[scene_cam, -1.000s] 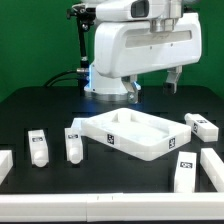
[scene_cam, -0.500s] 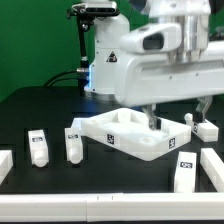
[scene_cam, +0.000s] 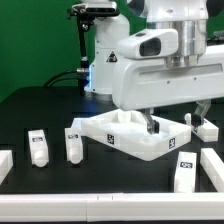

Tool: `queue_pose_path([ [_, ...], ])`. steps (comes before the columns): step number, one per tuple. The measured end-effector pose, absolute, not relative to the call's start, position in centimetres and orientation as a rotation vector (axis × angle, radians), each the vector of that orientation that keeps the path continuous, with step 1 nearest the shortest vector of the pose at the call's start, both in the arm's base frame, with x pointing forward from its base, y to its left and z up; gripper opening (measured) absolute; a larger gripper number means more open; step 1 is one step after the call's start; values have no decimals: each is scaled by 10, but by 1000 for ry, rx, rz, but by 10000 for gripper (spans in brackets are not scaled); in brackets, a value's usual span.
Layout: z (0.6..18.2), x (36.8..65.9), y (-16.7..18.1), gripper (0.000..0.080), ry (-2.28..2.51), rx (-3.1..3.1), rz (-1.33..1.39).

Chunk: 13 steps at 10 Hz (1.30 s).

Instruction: Assemble desk

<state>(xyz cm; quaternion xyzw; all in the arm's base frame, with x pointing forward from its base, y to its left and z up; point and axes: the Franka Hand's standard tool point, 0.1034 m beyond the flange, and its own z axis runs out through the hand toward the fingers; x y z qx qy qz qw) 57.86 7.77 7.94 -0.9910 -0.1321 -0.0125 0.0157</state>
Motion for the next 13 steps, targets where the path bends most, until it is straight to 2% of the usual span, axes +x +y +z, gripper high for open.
queue_pose_path([
  [2, 69, 601, 93, 649, -64, -3107, -8],
  [7, 65, 601, 89, 649, -132, -3089, -6],
  [13, 23, 604, 78, 649, 3, -3078, 32],
])
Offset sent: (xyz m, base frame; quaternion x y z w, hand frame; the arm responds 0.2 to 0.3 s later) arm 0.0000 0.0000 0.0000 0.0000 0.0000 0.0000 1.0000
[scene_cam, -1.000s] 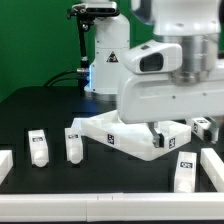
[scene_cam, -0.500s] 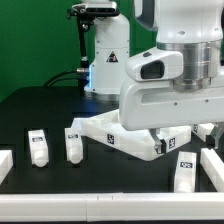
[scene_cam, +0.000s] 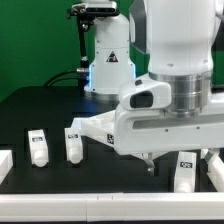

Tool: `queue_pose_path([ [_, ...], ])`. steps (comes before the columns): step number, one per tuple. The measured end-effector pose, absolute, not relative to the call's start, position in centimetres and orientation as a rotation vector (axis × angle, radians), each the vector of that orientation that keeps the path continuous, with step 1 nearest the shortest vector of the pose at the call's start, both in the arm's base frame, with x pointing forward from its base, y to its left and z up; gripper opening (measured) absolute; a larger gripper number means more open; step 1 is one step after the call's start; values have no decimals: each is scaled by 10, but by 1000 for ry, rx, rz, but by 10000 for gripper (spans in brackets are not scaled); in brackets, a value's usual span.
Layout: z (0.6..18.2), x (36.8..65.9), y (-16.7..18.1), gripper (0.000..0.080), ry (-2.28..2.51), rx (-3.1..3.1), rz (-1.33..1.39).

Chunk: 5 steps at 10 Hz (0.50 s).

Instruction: Assemble desk

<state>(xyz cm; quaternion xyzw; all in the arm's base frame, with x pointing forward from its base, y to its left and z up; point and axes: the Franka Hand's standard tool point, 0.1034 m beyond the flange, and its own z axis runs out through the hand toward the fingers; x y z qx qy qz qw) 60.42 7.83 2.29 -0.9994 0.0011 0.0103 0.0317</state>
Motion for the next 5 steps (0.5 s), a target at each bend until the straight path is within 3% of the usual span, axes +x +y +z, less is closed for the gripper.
queue_pose_path([
  [4, 12, 601, 79, 649, -30, -3078, -28],
  [5, 12, 602, 79, 526, -31, -3078, -29],
])
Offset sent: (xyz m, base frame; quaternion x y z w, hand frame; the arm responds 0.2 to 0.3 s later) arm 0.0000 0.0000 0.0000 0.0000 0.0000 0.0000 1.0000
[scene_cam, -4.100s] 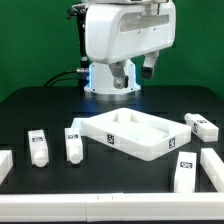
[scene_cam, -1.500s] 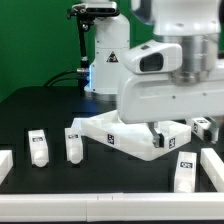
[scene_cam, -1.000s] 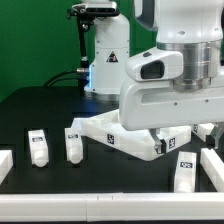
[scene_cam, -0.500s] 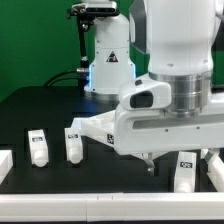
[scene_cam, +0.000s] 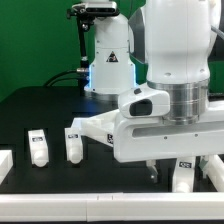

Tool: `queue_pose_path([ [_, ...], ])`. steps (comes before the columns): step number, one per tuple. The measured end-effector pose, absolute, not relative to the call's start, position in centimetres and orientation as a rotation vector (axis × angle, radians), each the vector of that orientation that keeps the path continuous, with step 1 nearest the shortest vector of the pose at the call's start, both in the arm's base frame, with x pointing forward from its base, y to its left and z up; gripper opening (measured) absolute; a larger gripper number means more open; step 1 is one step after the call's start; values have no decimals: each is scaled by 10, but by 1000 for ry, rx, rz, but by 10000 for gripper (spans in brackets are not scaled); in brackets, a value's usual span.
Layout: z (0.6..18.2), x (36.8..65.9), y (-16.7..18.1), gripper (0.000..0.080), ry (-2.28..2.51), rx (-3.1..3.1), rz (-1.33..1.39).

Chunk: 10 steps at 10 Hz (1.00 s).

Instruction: Assemble desk

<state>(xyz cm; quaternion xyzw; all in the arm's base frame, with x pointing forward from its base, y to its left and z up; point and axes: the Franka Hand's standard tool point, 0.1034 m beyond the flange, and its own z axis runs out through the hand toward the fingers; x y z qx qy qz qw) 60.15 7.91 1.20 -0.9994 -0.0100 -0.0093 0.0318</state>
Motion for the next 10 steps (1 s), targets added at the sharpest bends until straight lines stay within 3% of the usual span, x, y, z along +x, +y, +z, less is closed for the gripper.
queue_pose_path([
  [1, 12, 601, 79, 392, -31, -3078, -28],
  [2, 12, 601, 79, 392, -31, -3078, -28],
  [3, 12, 601, 79, 284, -31, -3078, -29],
  [5, 13, 602, 78, 284, -54, -3078, -31],
  [6, 26, 602, 69, 284, -141, -3077, -49],
  [8, 68, 592, 41, 284, -246, -3076, -80],
  [10, 78, 591, 38, 284, -250, -3079, -119],
])
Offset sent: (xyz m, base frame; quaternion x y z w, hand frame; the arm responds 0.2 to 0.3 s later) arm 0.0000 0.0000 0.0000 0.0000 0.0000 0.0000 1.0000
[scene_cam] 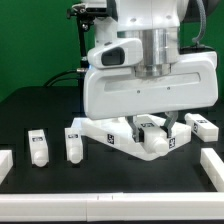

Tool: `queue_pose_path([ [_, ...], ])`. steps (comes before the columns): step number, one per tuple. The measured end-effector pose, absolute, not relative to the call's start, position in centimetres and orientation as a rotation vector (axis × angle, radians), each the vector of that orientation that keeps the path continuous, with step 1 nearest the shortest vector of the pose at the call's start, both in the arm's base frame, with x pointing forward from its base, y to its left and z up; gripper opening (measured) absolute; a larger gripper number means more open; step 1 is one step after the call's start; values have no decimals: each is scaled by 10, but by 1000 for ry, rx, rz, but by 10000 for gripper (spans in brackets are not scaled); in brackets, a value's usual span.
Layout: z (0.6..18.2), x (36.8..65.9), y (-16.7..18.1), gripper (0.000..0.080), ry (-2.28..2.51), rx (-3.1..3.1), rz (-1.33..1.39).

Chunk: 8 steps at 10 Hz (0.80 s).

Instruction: Assemble desk

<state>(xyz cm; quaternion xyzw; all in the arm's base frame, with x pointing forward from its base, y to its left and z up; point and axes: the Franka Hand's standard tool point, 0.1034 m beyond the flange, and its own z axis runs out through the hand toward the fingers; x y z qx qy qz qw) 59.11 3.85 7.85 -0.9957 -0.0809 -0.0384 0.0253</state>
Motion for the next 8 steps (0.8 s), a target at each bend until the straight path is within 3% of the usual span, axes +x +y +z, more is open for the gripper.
queue_pose_path([
  [4, 77, 588, 33, 284, -275, -3074, -111],
  [7, 94, 543, -49, 284, -299, -3063, -36],
  [8, 104, 542, -59, 284, -230, -3072, -23],
])
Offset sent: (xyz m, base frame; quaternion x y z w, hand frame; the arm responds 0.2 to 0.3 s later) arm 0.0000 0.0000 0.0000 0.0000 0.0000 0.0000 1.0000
